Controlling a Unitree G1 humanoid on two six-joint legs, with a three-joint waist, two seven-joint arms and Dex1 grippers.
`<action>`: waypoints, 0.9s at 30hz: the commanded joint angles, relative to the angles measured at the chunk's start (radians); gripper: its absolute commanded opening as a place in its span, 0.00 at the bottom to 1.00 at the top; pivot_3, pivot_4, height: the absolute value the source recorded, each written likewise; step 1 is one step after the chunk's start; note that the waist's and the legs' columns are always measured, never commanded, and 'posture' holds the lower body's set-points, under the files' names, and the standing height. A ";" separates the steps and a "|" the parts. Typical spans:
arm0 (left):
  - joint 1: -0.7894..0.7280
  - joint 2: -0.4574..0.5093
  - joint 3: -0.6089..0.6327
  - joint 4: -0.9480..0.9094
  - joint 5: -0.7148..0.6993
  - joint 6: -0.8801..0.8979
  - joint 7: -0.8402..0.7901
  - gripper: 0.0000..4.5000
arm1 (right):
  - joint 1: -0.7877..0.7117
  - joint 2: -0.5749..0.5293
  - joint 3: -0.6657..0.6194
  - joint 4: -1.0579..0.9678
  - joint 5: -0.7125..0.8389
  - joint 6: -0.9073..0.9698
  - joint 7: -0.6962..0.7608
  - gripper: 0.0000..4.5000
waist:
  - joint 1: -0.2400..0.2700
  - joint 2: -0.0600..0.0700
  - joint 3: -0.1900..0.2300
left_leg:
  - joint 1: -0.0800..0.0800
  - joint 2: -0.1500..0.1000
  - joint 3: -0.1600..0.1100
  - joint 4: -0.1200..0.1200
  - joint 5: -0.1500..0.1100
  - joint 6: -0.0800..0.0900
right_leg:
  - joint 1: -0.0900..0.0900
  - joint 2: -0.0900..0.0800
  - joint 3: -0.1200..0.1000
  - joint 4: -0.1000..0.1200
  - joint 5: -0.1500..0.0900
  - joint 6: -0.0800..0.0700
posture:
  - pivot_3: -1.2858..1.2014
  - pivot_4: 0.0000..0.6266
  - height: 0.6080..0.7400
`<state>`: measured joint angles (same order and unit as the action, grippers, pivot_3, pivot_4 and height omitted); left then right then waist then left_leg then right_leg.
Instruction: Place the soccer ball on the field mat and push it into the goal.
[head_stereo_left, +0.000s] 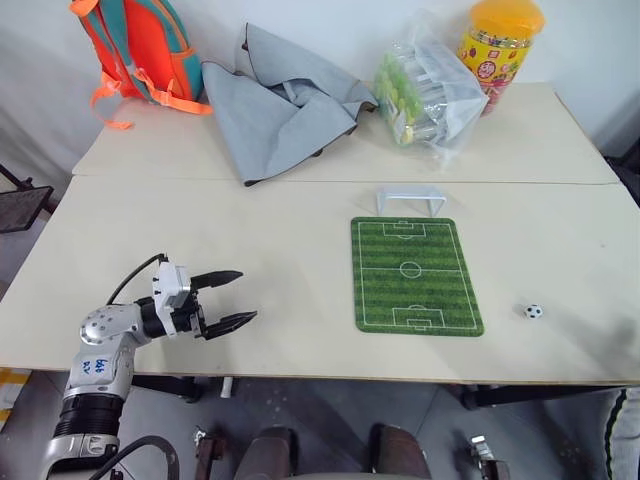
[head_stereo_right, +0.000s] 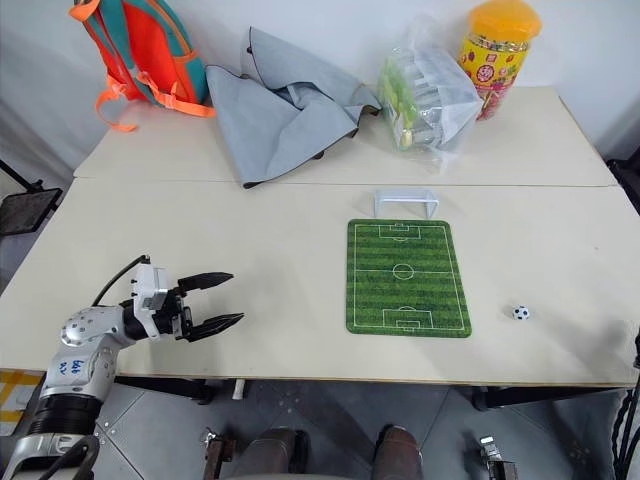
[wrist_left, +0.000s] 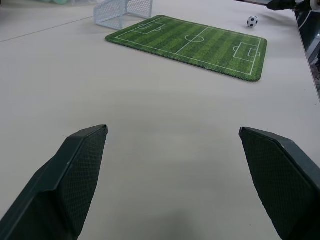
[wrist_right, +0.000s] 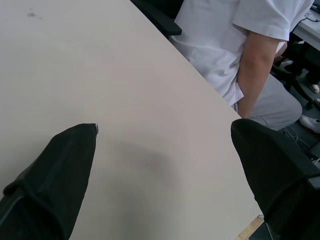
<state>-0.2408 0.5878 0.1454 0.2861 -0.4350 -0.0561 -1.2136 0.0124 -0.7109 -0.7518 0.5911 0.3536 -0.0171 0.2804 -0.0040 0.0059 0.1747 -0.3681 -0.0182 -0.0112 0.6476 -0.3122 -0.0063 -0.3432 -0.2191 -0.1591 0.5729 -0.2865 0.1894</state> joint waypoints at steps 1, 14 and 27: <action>-0.025 0.013 0.015 0.013 0.023 -0.024 0.029 1.00 | 0.015 -0.030 -0.013 -0.033 0.000 -0.023 0.016 1.00 | 0.000 0.000 0.000 | 0.000 0.000 0.000 0.000 0.000 0.000 | 0.000 0.000 0.000 0.000 0.000 0.000 | 0.52 0.24 1.00; -0.130 0.013 -0.029 0.044 -0.020 0.073 -0.093 1.00 | 0.158 -0.043 -0.028 -0.626 0.201 0.329 0.142 1.00 | 0.003 0.001 0.000 | 0.000 0.001 0.000 0.000 0.000 0.000 | -0.001 0.000 0.000 0.001 0.000 0.000 | 0.52 0.24 1.00; -0.217 -0.017 -0.109 0.114 -0.008 0.022 -0.290 1.00 | 0.251 -0.120 0.254 -0.776 0.117 0.334 0.480 1.00 | 0.011 -0.001 0.001 | -0.001 0.000 0.000 0.001 0.000 0.000 | -0.001 0.000 0.000 0.001 0.000 0.000 | 0.52 0.24 1.00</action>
<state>-0.4456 0.5662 0.0274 0.4108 -0.4286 -0.0266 -1.4865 0.2655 -0.8147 -0.4856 -0.1933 0.4884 0.3471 0.7373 0.0067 0.0045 0.1762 -0.3693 -0.0184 -0.0112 0.6491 -0.3125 -0.0058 -0.3442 -0.2188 -0.1591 0.5739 -0.2865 0.1894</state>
